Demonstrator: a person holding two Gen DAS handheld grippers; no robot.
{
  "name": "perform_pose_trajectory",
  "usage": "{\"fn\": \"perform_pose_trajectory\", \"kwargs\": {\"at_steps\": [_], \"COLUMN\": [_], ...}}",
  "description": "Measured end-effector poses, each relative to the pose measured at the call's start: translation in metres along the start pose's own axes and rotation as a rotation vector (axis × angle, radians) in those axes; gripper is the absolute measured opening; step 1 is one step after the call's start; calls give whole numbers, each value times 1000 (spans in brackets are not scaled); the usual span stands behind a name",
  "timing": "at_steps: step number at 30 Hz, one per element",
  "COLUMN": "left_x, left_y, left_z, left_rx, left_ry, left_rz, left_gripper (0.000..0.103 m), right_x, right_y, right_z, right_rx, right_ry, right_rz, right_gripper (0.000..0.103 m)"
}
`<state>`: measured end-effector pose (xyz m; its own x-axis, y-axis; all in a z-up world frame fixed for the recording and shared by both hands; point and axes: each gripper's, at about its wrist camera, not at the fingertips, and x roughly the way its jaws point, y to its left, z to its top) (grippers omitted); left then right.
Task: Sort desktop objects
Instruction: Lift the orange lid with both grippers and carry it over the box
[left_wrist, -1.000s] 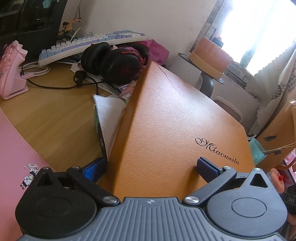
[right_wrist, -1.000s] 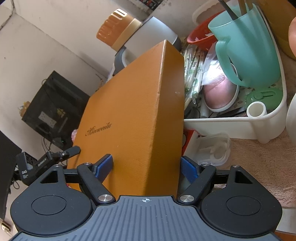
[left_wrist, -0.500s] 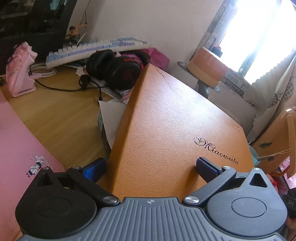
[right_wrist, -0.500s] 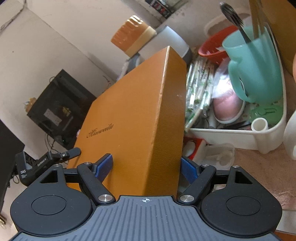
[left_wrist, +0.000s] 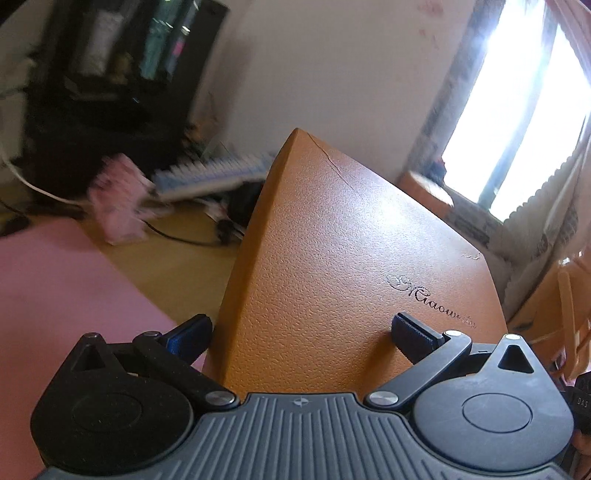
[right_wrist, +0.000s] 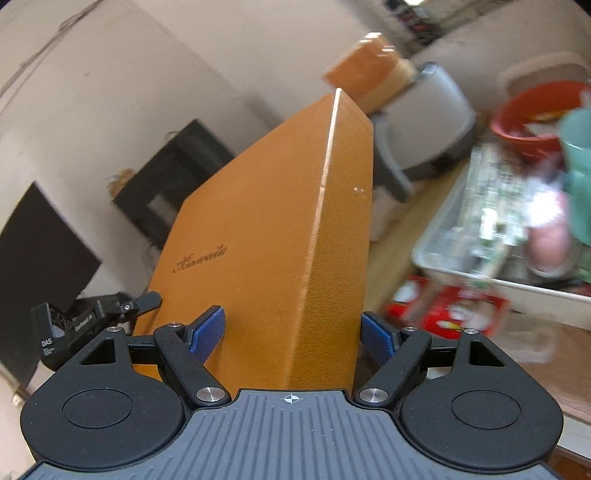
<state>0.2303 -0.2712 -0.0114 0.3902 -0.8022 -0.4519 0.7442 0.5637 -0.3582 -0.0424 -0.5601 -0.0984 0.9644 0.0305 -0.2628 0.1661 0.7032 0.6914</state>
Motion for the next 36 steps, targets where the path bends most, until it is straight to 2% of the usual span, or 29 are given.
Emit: {"fn": "perform_pose_trajectory", "kwargs": {"at_steps": [7, 17, 27, 36], "left_x": [-91, -236, -370, -452], "left_y": [16, 38, 41, 49], "left_z": [13, -3, -50, -95], "left_rx": [-29, -106, -220, -343], "left_ry": [-145, -341, -454, -483], "left_rz": [138, 372, 619, 767], "left_gripper": [103, 103, 103, 103], "right_x": [31, 82, 115, 118], "right_y": [63, 173, 286, 357], "right_z": [10, -3, -56, -124], "right_rx": [-93, -232, -328, -375], "right_ry": [56, 185, 365, 542], "right_rz": [167, 421, 643, 739], "right_gripper": [82, 82, 81, 82]}}
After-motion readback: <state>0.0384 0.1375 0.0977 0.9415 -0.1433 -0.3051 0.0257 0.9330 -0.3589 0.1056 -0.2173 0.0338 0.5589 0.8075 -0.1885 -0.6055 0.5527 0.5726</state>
